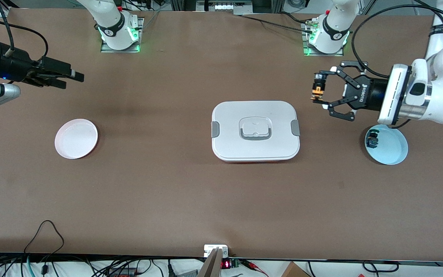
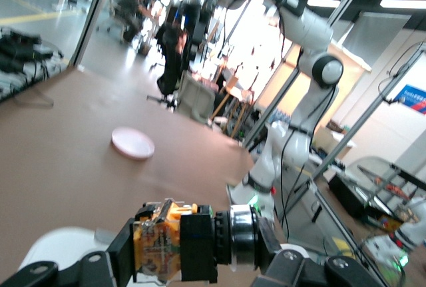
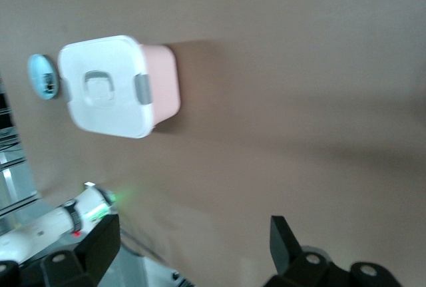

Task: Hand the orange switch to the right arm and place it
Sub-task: 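Lift the switch with the left gripper while the right gripper rises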

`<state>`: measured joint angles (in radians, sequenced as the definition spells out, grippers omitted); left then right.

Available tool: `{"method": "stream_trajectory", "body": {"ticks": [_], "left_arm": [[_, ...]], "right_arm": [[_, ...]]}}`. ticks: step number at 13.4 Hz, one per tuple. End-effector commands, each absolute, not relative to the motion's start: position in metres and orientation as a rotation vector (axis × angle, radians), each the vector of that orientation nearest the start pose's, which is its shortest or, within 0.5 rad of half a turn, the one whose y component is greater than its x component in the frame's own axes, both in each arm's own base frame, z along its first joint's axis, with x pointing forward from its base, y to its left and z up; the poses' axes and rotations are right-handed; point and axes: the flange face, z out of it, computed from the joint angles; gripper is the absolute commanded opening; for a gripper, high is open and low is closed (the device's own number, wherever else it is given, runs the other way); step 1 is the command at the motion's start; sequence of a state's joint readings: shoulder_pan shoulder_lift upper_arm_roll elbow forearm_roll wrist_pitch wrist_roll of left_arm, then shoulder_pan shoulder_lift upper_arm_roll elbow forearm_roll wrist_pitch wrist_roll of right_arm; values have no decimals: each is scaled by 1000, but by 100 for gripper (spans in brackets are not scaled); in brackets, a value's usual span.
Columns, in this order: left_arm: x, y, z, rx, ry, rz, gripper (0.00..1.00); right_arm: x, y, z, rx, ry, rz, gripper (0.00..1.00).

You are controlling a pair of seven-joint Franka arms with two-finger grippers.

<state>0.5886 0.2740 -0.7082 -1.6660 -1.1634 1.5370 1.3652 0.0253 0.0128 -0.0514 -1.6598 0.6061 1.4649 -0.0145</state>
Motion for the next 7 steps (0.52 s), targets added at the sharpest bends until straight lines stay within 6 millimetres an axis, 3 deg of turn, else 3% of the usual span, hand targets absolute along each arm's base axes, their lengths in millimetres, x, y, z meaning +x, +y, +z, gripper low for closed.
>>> {"method": "stream_trajectory", "body": {"ticks": [1, 4, 7], "left_arm": [[587, -168, 561, 1434, -1068, 695, 0], [574, -227, 545, 1389, -973, 868, 0], [557, -257, 530, 1344, -972, 956, 0]], "right_arm": [[551, 71, 580, -2331, -4, 331, 100], [567, 98, 553, -2135, 8, 405, 100], [577, 126, 550, -1936, 33, 418, 100]]}}
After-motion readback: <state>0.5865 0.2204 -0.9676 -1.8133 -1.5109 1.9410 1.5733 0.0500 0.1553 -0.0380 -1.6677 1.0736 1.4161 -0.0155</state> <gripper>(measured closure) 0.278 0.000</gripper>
